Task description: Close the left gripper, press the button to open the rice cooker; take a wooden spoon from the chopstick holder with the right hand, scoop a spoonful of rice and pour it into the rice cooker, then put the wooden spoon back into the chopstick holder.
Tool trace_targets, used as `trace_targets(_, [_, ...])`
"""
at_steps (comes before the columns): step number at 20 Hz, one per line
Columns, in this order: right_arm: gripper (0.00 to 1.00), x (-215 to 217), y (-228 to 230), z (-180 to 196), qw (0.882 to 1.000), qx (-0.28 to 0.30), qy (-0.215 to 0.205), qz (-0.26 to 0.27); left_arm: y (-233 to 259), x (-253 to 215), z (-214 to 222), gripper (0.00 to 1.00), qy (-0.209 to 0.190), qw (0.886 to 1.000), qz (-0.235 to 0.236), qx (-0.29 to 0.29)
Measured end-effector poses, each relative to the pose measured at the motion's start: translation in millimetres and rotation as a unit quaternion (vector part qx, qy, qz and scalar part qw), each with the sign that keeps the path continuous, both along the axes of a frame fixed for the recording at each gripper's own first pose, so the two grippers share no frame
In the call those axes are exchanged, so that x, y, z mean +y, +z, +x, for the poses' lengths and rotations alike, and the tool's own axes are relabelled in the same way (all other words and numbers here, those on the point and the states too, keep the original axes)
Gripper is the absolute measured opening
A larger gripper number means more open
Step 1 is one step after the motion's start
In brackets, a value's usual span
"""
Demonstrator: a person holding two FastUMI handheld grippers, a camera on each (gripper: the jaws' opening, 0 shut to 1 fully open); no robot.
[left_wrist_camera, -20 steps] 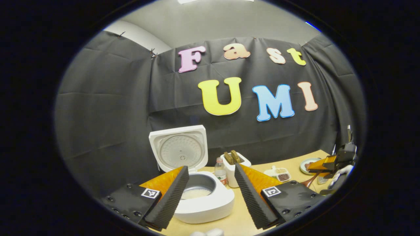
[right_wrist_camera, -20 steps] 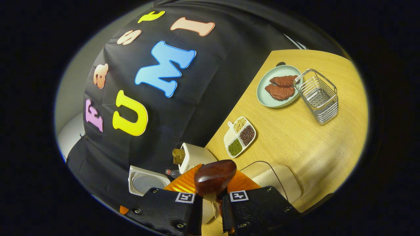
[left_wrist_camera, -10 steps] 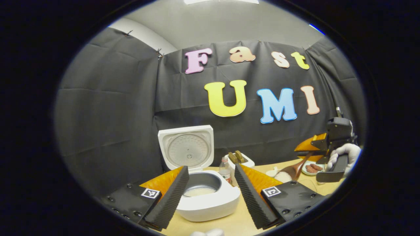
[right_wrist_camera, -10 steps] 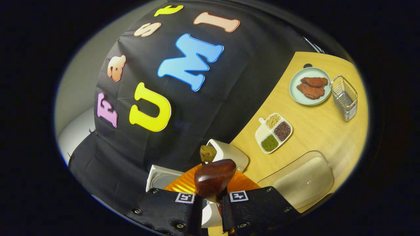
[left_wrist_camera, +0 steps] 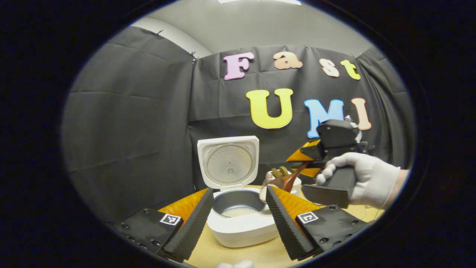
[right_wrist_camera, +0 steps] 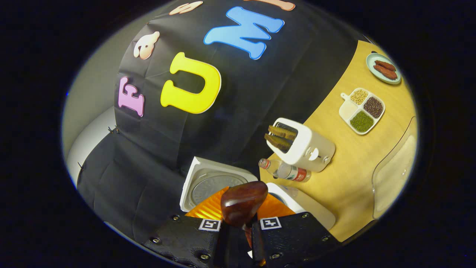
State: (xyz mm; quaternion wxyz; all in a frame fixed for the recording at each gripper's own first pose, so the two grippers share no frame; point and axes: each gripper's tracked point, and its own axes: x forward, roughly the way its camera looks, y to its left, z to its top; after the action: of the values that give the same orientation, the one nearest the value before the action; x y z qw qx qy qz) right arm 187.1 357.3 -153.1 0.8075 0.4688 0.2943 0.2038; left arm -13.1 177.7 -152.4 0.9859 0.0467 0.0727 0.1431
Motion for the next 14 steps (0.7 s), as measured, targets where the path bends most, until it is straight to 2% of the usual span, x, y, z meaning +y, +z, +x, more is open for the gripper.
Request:
trace_targets(6, [0.24, 78.6, -29.2, 1.8, 0.999, 0.029, 0.041, 0.004, -9.4, 23.5, -5.6, 0.99, 0.031, 0.999, -0.006, 0.009])
trace_targets(8, [0.24, 85.5, -35.6, 2.5, 0.999, 0.028, 0.044, -0.008, -9.8, 28.2, -3.9, 0.97, 0.037, 0.999, -0.011, 0.01])
trace_targets(10, [0.24, 86.4, -40.2, 8.1, 0.999, 0.016, 0.037, -0.024, -11.2, 32.8, -5.1, 0.99, 0.042, 0.999, -0.01, 0.009])
trace_targets(14, [0.24, 77.8, -47.3, 22.8, 0.996, -0.029, 0.022, -0.085, -12.3, 39.0, -3.6, 0.99, 0.048, 0.999, -0.008, 0.009])
